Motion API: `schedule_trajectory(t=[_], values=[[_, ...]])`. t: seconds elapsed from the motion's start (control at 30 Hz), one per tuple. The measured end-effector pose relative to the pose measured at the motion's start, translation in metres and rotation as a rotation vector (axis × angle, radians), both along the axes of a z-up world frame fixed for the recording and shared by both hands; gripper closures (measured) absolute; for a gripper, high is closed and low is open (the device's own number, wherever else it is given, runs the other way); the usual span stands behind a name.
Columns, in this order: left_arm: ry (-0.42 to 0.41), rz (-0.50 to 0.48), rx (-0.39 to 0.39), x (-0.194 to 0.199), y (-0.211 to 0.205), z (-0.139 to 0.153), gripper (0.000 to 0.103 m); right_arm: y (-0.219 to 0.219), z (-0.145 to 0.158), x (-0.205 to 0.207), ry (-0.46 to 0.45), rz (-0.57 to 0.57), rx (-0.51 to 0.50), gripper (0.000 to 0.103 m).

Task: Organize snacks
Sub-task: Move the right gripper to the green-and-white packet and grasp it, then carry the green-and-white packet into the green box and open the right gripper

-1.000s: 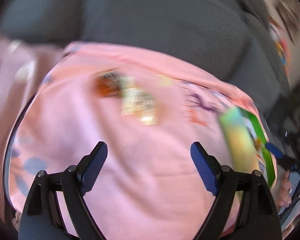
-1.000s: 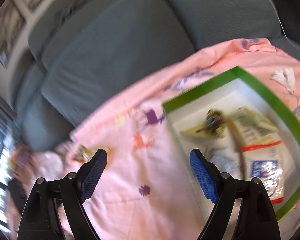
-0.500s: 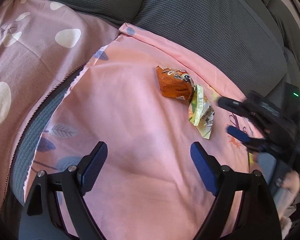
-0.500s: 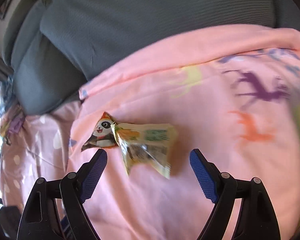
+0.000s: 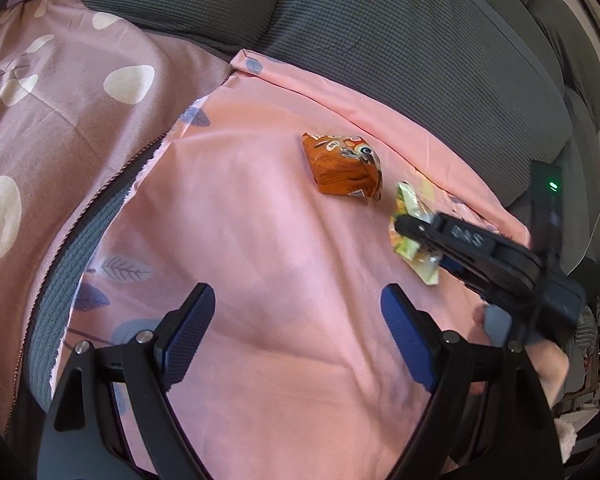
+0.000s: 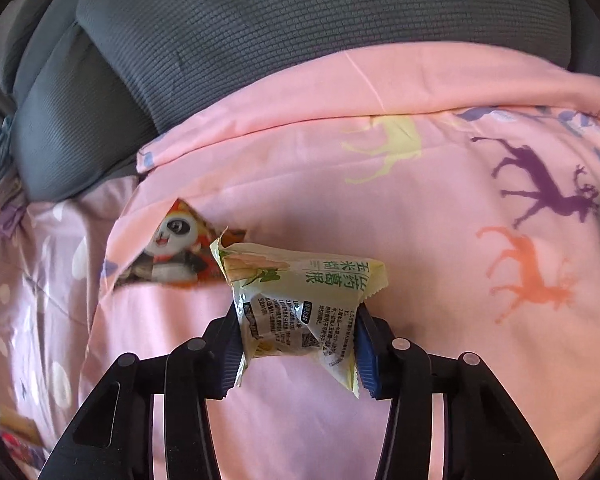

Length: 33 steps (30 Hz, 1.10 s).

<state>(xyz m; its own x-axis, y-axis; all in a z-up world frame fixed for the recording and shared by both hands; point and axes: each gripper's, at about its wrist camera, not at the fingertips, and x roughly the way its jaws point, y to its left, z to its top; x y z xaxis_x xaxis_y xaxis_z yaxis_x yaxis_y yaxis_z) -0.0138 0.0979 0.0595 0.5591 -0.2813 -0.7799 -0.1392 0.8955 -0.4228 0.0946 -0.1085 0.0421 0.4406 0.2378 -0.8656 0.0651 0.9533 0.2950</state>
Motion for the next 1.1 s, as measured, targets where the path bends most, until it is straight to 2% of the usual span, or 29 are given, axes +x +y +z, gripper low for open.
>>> schedule_trajectory(t=[0.23, 0.4, 0.53, 0.63, 0.7, 0.77, 0.87, 0.93, 1.0, 1.1], values=[[0.02, -0.029, 0.013, 0.001, -0.013, -0.002, 0.018, -0.025, 0.023, -0.063, 0.045, 0.061, -0.117, 0.054], [0.031, -0.063, 0.03, 0.0, -0.027, -0.004, 0.018, -0.039, 0.018, -0.099, 0.087, 0.063, -0.126, 0.054], [0.041, -0.091, 0.051, -0.002, -0.038, -0.007, 0.019, -0.047, 0.01, -0.114, 0.095, 0.051, -0.185, 0.052], [0.044, -0.114, 0.054, -0.002, -0.046, -0.009, 0.019, -0.056, 0.009, -0.116, 0.097, 0.038, -0.144, 0.046], [0.045, -0.138, 0.047, -0.003, -0.053, -0.01, 0.019, -0.063, 0.018, -0.118, 0.061, 0.026, -0.114, 0.033], [0.042, -0.161, 0.041, -0.004, -0.06, -0.011, 0.019, -0.072, 0.031, -0.12, 0.004, 0.007, -0.072, 0.028], [0.03, -0.215, 0.02, -0.006, -0.076, -0.011, 0.019, -0.088, 0.04, -0.122, -0.046, -0.037, 0.016, 0.028], [0.028, -0.268, -0.04, -0.006, -0.087, -0.013, 0.019, -0.096, 0.039, -0.122, -0.059, -0.062, 0.065, 0.028], [0.027, -0.326, -0.098, -0.006, -0.101, -0.014, 0.02, -0.098, 0.036, -0.119, -0.06, -0.07, 0.082, 0.028], [0.022, -0.387, -0.102, -0.007, -0.123, -0.017, 0.025, -0.101, 0.027, -0.112, -0.047, -0.069, 0.099, 0.028]])
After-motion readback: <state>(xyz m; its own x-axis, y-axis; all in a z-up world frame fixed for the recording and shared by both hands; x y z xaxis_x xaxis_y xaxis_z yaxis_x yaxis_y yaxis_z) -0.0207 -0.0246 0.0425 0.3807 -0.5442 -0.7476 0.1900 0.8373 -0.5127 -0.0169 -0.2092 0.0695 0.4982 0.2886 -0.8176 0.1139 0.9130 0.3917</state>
